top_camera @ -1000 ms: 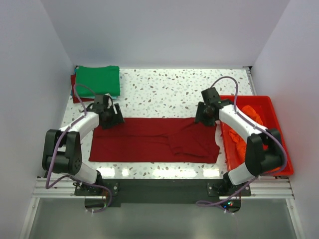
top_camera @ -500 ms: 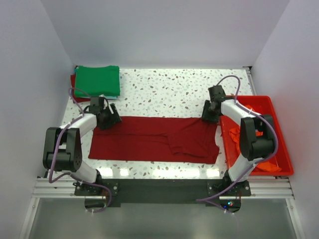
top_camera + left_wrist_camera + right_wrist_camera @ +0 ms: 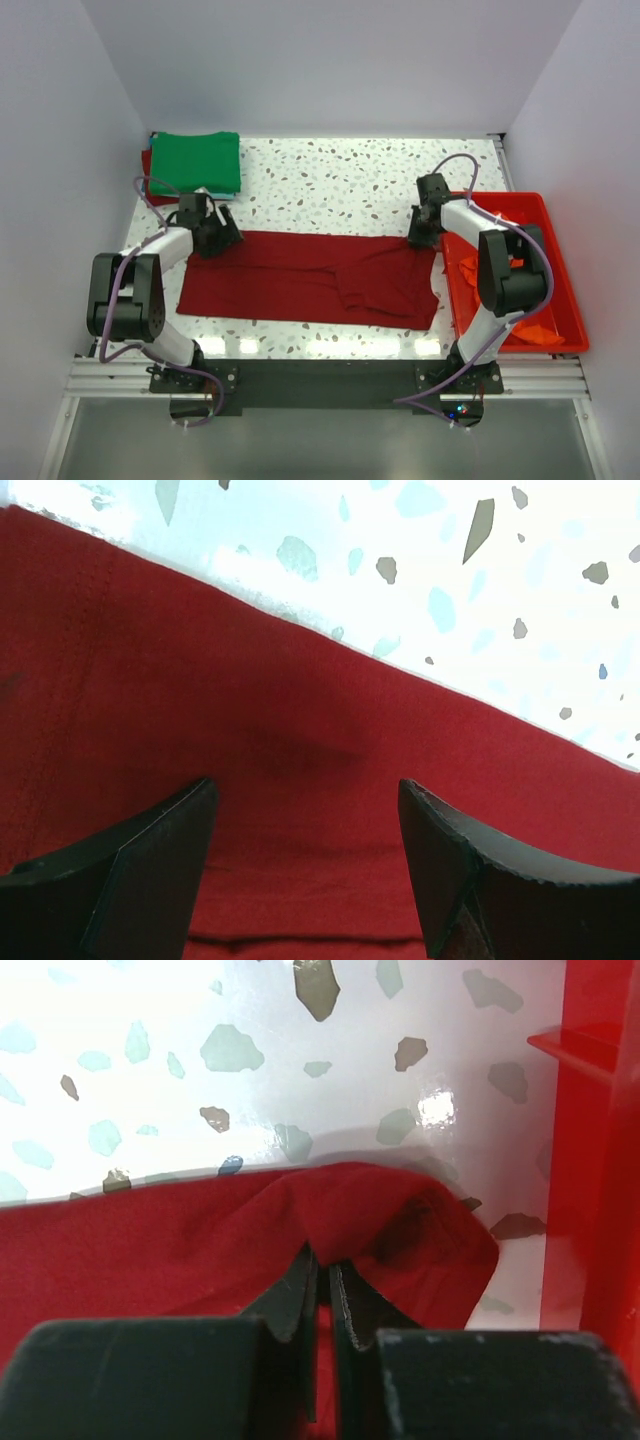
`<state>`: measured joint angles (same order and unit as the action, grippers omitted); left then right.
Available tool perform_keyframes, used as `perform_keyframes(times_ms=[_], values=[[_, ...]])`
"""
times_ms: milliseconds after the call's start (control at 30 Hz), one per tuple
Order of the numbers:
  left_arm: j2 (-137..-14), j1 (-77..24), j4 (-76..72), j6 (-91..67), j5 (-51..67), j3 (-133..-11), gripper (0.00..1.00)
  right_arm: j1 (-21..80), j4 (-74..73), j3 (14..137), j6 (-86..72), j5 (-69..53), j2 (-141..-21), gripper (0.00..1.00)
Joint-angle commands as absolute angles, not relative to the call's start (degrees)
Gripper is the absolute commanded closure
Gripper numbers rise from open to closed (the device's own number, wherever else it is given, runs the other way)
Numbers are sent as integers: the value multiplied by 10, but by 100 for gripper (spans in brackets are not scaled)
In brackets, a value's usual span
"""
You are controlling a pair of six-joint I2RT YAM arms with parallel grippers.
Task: Fold and stack the t-shirts
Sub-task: Fold the tshirt
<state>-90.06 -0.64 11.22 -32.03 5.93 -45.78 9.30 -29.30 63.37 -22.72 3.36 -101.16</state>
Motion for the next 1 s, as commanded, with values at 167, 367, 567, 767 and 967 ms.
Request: perform_keyframes(times_ms=[167, 367, 567, 767, 967], values=[[-929, 25, 139, -323, 38, -439, 21, 91, -345, 645, -235, 83, -979, 96], [-926, 31, 140, -323, 37, -438, 20, 90, -374, 641, -252, 104, -969, 92], [-925, 32, 138, -316, 35, -438, 20, 91, -365, 641, -252, 103, -991, 84], [-896, 29, 148, -287, 33, -454, 18, 90, -370, 661, -248, 84, -977, 54], [-842, -32, 169, -261, 14, -510, 14, 91, -372, 655, -237, 32, -924, 46]])
